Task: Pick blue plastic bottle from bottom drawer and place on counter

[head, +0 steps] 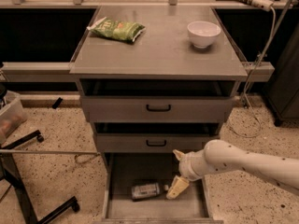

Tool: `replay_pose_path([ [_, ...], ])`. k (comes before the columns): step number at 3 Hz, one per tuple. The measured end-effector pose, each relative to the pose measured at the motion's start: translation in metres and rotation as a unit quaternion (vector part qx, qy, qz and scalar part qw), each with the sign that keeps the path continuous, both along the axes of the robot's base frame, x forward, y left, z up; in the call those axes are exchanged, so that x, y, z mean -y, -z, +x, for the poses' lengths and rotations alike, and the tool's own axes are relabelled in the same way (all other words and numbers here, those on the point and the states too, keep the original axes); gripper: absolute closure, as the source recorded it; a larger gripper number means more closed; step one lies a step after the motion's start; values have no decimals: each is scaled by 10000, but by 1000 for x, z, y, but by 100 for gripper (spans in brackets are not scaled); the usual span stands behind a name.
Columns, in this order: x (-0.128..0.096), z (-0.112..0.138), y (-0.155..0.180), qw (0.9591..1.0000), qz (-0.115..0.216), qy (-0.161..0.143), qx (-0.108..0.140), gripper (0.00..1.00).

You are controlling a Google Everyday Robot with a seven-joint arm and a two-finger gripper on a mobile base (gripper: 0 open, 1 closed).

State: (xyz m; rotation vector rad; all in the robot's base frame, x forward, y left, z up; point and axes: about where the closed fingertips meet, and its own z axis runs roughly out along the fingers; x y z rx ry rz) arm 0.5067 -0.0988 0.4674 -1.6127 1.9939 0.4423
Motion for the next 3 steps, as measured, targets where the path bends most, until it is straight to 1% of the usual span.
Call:
replay_pose_path([
  [1, -5, 18, 64, 9998, 196, 4, -70, 0],
  [2, -11, 20, 125, 9984, 452, 120, -320, 0],
  [3, -11, 20, 125, 9984, 452, 120, -320, 0],
])
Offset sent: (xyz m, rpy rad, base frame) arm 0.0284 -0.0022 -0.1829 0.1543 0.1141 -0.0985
